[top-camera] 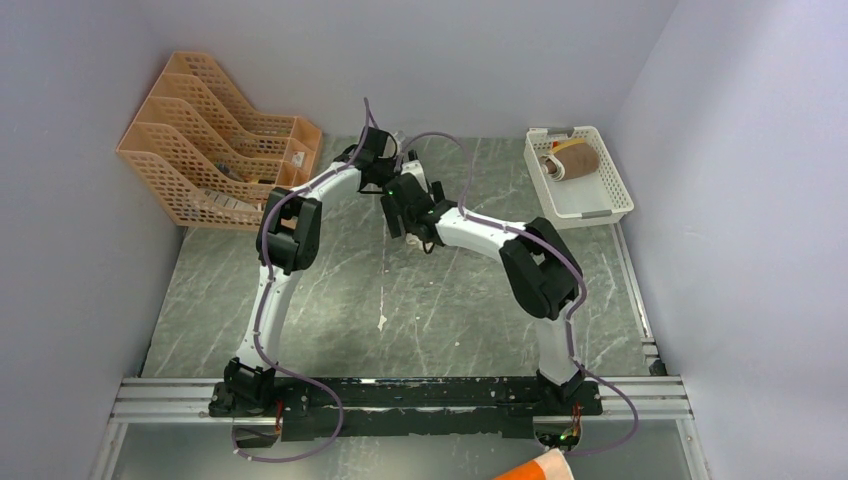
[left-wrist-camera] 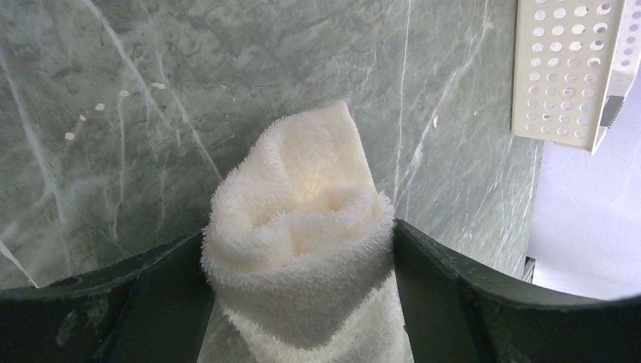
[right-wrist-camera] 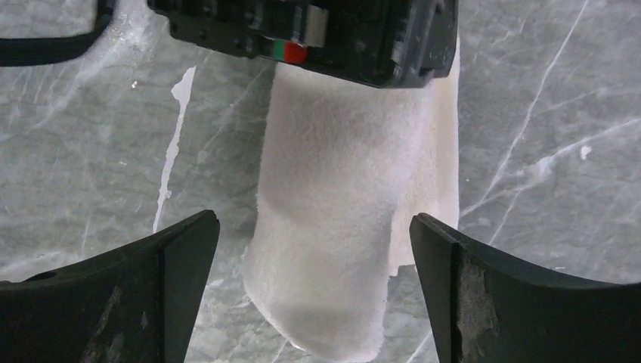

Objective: Roll the towels
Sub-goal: Roll the towel at the center of the board.

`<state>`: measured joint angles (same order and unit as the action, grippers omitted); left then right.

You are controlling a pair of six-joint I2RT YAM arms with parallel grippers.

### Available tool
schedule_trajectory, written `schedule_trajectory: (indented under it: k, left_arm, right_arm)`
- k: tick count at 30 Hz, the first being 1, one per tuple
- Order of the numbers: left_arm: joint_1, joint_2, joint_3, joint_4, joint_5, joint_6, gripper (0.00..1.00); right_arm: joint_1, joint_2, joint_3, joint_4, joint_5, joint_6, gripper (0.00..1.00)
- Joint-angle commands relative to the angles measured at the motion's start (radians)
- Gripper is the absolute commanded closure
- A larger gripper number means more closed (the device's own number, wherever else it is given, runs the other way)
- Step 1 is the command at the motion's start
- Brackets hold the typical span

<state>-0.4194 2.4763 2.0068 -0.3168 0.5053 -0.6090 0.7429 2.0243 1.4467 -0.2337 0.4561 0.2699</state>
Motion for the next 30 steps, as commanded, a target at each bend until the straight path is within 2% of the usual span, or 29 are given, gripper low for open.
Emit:
schedule_trajectory:
  k: [1, 6, 14, 15, 20, 25, 30]
  left_arm:
    - [0.016, 0.067, -0.002, -0.098, -0.017, 0.030, 0.09]
    - [0.029, 0.068, -0.008, -0.098, -0.010, 0.031, 0.09]
    - [0.043, 0.061, -0.028, -0.105, -0.020, 0.045, 0.08]
    - [0.046, 0.061, -0.030, -0.104, -0.020, 0.045, 0.09]
    - [0.061, 0.051, -0.042, -0.104, -0.023, 0.049, 0.08]
    - [0.085, 0.034, -0.053, -0.104, -0.026, 0.054, 0.08]
    - [0.135, -0.058, -0.116, -0.054, -0.039, 0.033, 0.03]
  right_arm:
    - [-0.048, 0.001, -0.047, 0.086, -0.066, 0.096, 0.00]
    - [-0.105, 0.016, -0.072, 0.125, -0.186, 0.107, 0.00]
    - [-0.133, 0.012, -0.091, 0.152, -0.182, 0.085, 0.00]
    - [-0.136, 0.007, -0.101, 0.169, -0.202, 0.086, 0.02]
    - [-0.176, 0.001, -0.143, 0.252, -0.380, 0.107, 0.29]
    - [-0.219, 0.001, -0.177, 0.314, -0.553, 0.139, 0.70]
    - [-0.305, 0.001, -0.252, 0.460, -0.814, 0.202, 0.78]
